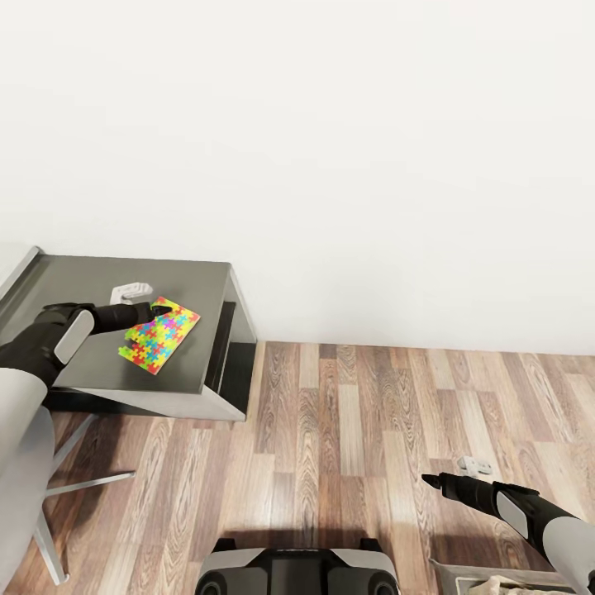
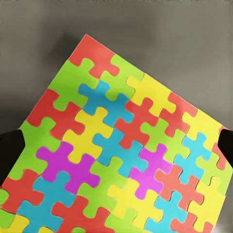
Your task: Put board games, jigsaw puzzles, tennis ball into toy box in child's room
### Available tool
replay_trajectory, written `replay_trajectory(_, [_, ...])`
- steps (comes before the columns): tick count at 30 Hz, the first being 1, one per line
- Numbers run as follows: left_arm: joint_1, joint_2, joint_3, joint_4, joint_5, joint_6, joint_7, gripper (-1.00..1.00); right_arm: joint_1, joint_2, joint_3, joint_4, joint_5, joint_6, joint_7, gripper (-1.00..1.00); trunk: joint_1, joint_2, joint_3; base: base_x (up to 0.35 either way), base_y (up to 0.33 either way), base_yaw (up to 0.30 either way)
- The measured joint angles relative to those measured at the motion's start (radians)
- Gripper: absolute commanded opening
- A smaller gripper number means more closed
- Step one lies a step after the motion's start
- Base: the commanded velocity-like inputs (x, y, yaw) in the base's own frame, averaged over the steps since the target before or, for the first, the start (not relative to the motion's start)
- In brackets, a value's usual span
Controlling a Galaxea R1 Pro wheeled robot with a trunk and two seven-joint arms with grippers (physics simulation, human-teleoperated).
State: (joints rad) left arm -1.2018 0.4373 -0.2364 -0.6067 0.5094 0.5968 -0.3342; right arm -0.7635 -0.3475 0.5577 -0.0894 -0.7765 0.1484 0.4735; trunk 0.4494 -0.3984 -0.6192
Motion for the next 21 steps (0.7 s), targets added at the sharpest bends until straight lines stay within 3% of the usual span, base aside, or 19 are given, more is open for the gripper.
replay_trajectory(13, [0.0,0.006,0.003,-0.001,-0.001,-0.001,0.002,1.0,0.0,0.0,0.0,0.0,0.0,0.0,0.0,1.0,0.0,0.0,0.0,0.0,0.074,-0.004])
replay_trajectory(21, [0.0,0.006,0.003,-0.001,-0.001,-0.001,0.001,1.0,0.0,0.0,0.0,0.0,0.0,0.0,0.0,1.0,0.0,0.0,0.003,0.0,0.006,-0.092])
